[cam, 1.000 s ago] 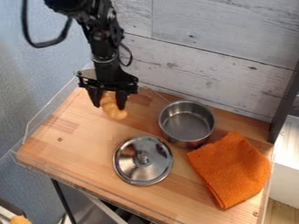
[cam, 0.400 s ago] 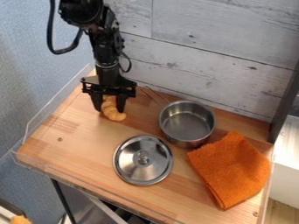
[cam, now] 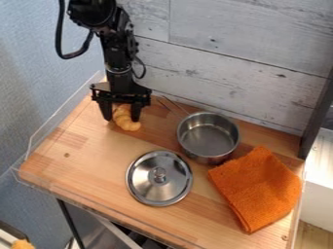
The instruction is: Moved the croissant to the upper left of the table
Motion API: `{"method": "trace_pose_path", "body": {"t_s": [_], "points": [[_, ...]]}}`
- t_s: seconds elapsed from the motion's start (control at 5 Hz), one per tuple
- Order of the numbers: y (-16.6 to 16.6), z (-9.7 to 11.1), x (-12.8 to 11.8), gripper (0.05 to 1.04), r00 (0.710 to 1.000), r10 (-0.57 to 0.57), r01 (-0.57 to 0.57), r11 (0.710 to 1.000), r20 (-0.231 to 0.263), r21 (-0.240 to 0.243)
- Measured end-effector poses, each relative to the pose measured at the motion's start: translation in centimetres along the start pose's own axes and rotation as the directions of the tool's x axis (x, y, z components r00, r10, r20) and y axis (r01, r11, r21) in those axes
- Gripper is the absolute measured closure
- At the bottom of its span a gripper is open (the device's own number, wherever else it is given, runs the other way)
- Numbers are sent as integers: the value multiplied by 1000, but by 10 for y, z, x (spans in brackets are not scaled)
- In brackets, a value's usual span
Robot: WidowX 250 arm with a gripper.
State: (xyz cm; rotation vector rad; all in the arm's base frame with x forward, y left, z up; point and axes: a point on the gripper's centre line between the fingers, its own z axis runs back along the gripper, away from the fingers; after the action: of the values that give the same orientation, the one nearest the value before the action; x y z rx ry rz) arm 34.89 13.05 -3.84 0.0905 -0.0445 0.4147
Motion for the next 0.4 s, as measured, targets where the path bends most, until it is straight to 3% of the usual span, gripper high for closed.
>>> {"method": "trace_pose_path", "body": {"t_s": [0.4], "points": [[-2,2,-9,83,1000,-3,3,1000,-7,7]]}}
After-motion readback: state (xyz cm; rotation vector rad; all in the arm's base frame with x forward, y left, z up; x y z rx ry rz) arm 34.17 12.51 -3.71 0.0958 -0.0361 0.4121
